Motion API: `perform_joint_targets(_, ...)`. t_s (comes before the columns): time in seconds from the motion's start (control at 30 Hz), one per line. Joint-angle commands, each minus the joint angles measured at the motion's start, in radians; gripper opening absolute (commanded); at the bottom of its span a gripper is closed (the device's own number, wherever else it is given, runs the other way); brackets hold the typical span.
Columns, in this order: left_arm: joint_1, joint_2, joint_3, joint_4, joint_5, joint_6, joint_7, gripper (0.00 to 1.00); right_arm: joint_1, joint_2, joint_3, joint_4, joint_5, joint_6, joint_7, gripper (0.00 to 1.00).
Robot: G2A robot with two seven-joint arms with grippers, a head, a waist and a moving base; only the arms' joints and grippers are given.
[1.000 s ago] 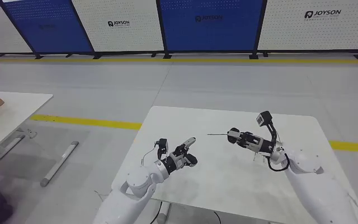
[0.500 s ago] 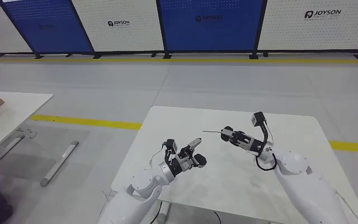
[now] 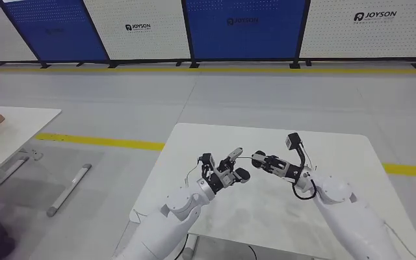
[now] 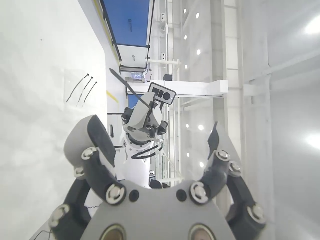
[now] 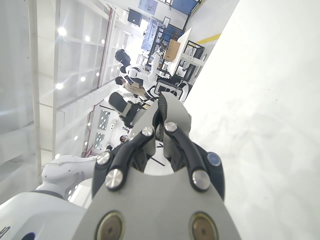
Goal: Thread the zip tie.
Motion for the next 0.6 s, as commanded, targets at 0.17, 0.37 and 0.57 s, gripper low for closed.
perform_joint_targets(0.17,0.000,0.000,0.000,0.000,0.000,0.000,0.000,1.00,0.000,0.000,0.000,0.000,0.000,0.000,0.000,0.00)
perform_joint_targets(0.37,-0.013,-0.005,0.026,0.016,0.141,-0.051,0.102,1.00,-0.023,0.002,0.012,-0.033,-0.016,0.010,-0.023,0.00)
perform_joint_targets(0.57,-0.017,-0.004,0.040,0.033,0.230,-0.037,0.113,1.00,-0.035,0.007,0.033,-0.043,-0.003,0.025,0.014,0.00)
